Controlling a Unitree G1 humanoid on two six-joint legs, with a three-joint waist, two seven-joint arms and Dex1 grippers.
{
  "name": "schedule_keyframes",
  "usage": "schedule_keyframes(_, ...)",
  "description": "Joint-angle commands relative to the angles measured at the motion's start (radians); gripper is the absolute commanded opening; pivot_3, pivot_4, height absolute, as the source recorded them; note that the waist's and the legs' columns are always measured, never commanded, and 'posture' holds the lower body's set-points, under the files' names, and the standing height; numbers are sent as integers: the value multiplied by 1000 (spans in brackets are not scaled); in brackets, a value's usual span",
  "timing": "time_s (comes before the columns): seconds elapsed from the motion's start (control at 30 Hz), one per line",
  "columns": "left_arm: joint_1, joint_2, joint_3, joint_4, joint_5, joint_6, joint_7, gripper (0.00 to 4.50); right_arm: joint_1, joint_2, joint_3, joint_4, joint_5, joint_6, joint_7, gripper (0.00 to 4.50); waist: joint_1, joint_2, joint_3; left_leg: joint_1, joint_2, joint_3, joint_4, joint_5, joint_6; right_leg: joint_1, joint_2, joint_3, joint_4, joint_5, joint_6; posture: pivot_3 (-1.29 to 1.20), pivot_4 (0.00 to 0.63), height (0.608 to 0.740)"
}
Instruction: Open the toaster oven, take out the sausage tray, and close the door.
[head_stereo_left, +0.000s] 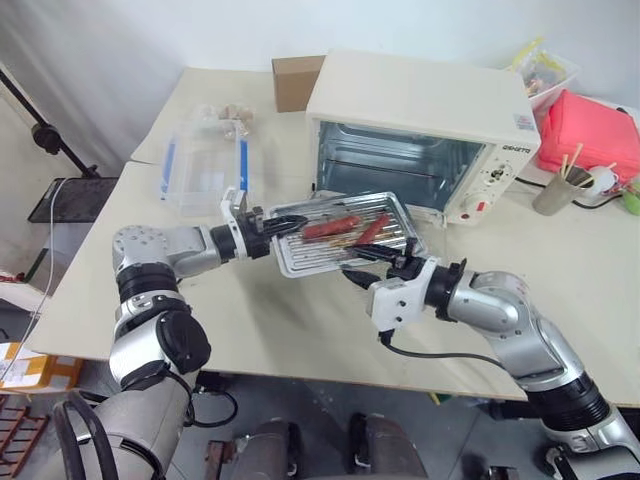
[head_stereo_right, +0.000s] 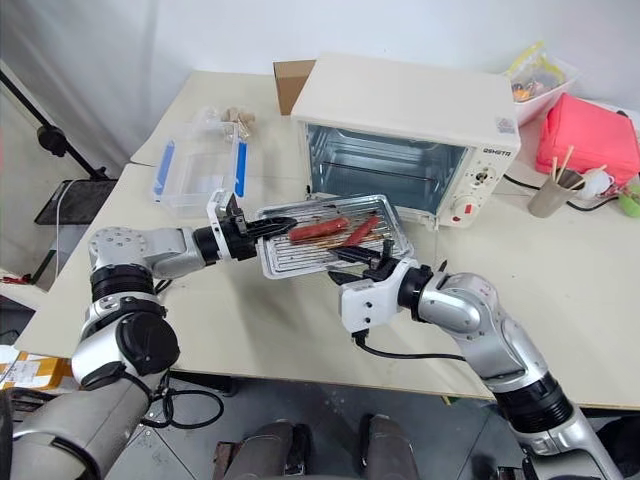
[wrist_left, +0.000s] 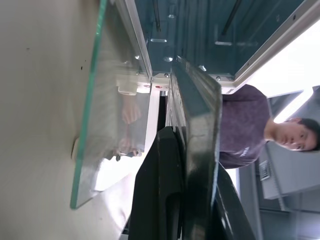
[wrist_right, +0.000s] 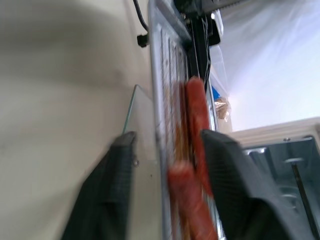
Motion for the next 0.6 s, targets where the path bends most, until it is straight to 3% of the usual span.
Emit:
schedule_keyframes(0.03,71,91,-99,0,-197,9,-59,0,38,-48,-144,7,173,-111,-5,2763,0,0,0,0,0,0,0,0,0,0,0,0,0,0,0,0,150,740)
schedule_keyframes(0.17,292,244,-275,-122,-443,9,-210,0,200,-123,-298,37,504,-38,140,2763,-5,0,0,4,1,0,-3,-1,-1,1,0,3,0,0,0,0,150,740)
schedule_keyframes(0.23,375,294,-301,-170,-500,9,-233,0,268,-142,-372,59,601,25,167,2593,-5,0,0,5,3,0,-3,-1,-2,1,1,4,0,0,0,0,150,740)
schedule_keyframes(0.3,436,302,-268,-239,-501,9,-234,0,308,-152,-429,108,634,49,175,2188,-2,0,0,5,3,0,-1,-1,-2,2,1,4,0,0,0,0,150,740)
schedule_keyframes(0.5,605,238,-86,-412,-562,-59,-198,0,324,-188,-496,366,672,101,265,34,1,-1,0,8,1,1,0,-2,-2,6,-3,7,-2,0,0,0,150,740)
schedule_keyframes(0.6,690,179,-14,-468,-619,-103,-123,0,267,-160,-464,480,658,89,294,12,-1,0,0,9,1,1,-1,-2,-2,5,-4,8,-2,0,0,0,150,740)
